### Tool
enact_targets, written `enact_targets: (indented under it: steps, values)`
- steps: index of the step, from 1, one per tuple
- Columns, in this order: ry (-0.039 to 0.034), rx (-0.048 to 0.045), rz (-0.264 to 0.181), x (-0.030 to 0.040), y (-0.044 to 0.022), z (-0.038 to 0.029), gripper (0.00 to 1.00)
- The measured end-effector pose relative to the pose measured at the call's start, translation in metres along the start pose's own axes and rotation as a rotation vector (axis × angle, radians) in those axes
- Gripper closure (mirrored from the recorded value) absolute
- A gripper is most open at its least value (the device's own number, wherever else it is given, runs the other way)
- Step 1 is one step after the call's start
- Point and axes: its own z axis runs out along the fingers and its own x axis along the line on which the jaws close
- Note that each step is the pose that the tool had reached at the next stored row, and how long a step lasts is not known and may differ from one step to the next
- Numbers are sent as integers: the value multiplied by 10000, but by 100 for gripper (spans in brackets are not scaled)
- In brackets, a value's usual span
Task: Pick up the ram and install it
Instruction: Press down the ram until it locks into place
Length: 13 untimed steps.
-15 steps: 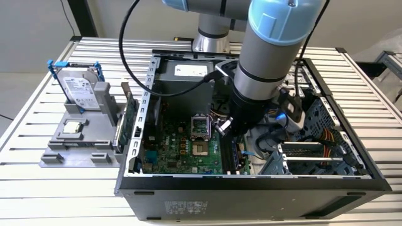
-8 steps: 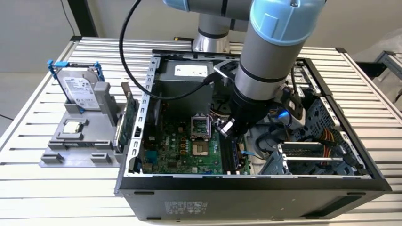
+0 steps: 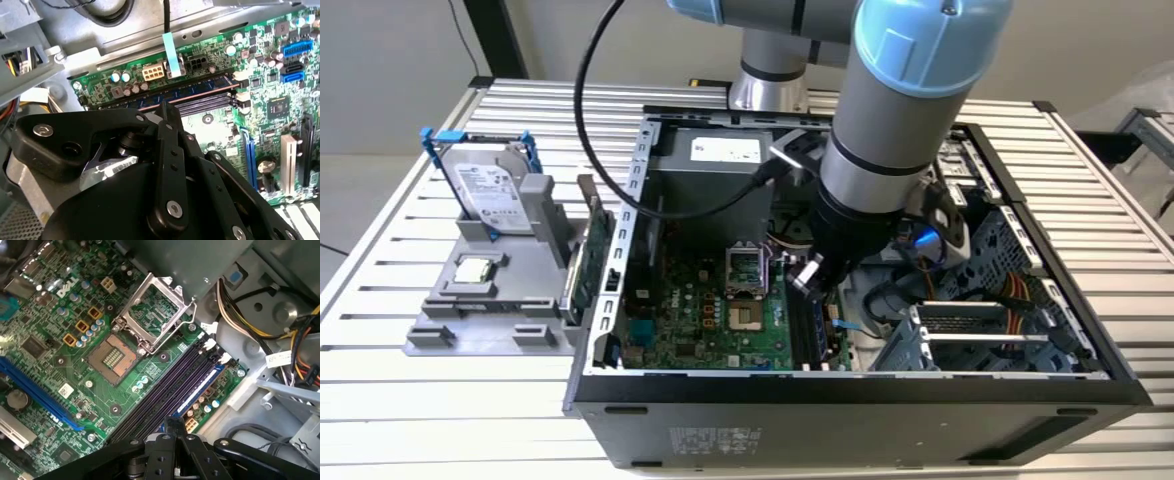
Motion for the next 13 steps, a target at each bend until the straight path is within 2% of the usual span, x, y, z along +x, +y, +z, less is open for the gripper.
enact_targets:
  steps: [13]
  values:
    - [57, -93, -1846, -13, -12, 0, 100]
